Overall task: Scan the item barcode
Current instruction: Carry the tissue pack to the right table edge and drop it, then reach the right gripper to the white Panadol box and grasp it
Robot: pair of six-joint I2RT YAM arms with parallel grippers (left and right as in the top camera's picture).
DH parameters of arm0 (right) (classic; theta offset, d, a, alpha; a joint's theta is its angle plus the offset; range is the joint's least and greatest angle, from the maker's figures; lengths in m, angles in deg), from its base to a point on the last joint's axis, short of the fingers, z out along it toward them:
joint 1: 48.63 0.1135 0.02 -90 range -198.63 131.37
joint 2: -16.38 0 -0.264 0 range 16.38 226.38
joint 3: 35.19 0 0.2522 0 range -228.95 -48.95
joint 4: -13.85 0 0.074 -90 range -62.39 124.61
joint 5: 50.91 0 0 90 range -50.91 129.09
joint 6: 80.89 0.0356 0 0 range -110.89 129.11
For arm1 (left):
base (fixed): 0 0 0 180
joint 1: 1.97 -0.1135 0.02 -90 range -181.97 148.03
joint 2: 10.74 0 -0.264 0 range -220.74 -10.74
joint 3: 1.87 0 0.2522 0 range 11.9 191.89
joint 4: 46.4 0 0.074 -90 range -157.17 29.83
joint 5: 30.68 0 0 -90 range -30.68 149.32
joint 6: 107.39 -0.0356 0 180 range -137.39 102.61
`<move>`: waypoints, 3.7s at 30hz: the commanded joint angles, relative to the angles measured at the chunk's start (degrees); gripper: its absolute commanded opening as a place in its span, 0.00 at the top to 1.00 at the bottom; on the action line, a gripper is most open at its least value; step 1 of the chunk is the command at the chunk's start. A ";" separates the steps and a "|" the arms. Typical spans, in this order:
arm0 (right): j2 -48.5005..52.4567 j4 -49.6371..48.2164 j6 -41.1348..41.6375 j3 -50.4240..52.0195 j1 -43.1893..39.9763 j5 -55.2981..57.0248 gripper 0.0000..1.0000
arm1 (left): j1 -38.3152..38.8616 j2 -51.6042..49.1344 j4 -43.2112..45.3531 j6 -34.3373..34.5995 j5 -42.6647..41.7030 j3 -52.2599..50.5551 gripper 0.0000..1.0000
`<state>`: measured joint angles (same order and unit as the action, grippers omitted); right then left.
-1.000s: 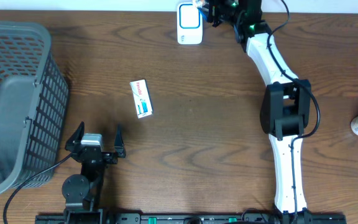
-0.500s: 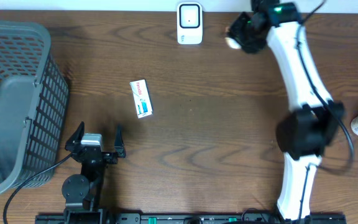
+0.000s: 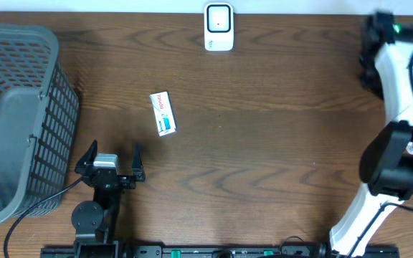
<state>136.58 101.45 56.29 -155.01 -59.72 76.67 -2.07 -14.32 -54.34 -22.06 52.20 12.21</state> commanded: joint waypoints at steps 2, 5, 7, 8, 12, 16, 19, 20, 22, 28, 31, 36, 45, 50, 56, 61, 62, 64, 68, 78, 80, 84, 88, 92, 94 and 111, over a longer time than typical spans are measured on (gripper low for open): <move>-0.02 -6.60 -3.50 9.68 -4.94 1.53 0.94 | 0.07 0.33 0.15 0.28 0.50 -0.04 0.04; -0.02 -8.72 -4.46 12.28 -7.76 1.40 0.39 | 0.07 0.33 0.15 0.28 0.50 -0.04 0.04; -0.35 -8.61 -5.55 11.30 -8.92 -1.22 0.15 | 0.07 0.35 0.15 0.28 0.50 -0.04 0.04; -0.72 -8.55 -7.45 10.01 -9.22 -4.39 0.12 | 0.07 0.33 0.15 0.28 0.50 -0.04 0.04; -2.82 -5.90 -14.58 2.40 -8.35 -17.84 0.01 | 0.07 0.33 0.15 0.28 0.50 -0.04 0.04; -5.97 -0.07 -15.15 -5.64 -4.17 -30.12 0.01 | 0.07 0.33 0.15 0.28 0.50 -0.04 0.04; -8.79 3.41 -15.15 -8.00 1.38 -38.03 0.01 | 0.07 0.33 0.15 0.28 0.50 -0.04 0.04; -9.55 3.74 -15.13 -7.91 3.69 -39.08 0.01 | 0.07 0.33 0.15 0.28 0.50 -0.04 0.04; -10.03 4.11 -15.26 -7.87 9.25 -41.16 0.01 | 0.07 0.33 0.15 0.28 0.50 -0.04 0.04; -7.17 -3.58 -21.40 -4.94 29.59 -43.45 0.01 | 0.07 0.33 0.15 0.28 0.50 -0.04 0.04; -4.31 -9.27 -19.76 -4.31 37.51 -46.51 0.01 | 0.07 0.33 0.15 0.28 0.50 -0.04 0.04; -0.70 -17.29 -20.13 -4.31 45.90 -51.12 0.01 | 0.07 0.33 0.15 0.28 0.50 -0.04 0.04; 4.68 -22.34 -21.59 -4.31 57.16 -35.41 0.01 | 0.07 0.35 0.15 0.28 0.50 -0.04 0.04; 9.66 -23.89 -20.02 -4.31 59.89 -34.36 0.01 | 0.07 0.33 0.15 0.28 0.50 -0.04 0.04; 14.16 -28.09 -15.91 -4.31 59.87 -34.45 0.01 | 0.07 0.33 0.15 0.28 0.50 -0.04 0.04; 15.80 -31.50 -15.93 -4.31 59.87 -34.34 0.01 | 0.07 0.33 0.15 0.28 0.50 -0.04 0.04; 16.13 -31.85 -15.93 -4.31 59.78 -33.94 0.01 | 0.07 0.35 0.15 0.28 0.50 -0.04 0.04; 16.72 -32.06 -15.93 -4.31 59.63 -32.81 0.04 | 0.07 0.33 0.15 0.28 0.50 -0.04 0.04; 18.64 -32.02 -15.93 -4.31 58.93 -31.89 0.20 | 0.07 0.33 0.17 0.28 0.50 -0.04 0.04; 19.93 -26.25 -19.32 -4.42 58.38 -32.35 0.48 | 0.07 0.33 0.15 0.28 0.50 -0.04 0.04; 19.80 -22.16 -23.74 -4.52 58.38 -32.30 0.52 | 0.07 0.33 0.15 0.28 0.50 -0.04 0.04; 19.71 -11.17 -36.76 -4.52 58.25 -29.03 0.57 | 0.07 0.33 0.15 0.28 0.50 -0.04 0.04; 19.71 0.66 -41.05 -4.50 58.21 -18.38 0.54 | 0.07 0.33 0.15 0.28 0.50 -0.04 0.04; 19.71 6.47 -41.05 -4.50 58.23 -15.06 0.42 | 0.07 0.33 0.15 0.28 0.50 -0.04 0.04; 19.32 7.30 -41.03 -4.50 58.21 -15.15 0.36 | 0.07 0.33 0.15 0.28 0.50 -0.04 0.04; 7.63 -10.21 -31.61 -4.52 53.70 -39.47 0.82 | 0.07 0.22 -4.15 0.28 0.50 -0.04 0.04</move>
<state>146.22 91.77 21.28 -159.71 -3.77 42.64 -2.07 -14.32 -56.96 -22.06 52.20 12.21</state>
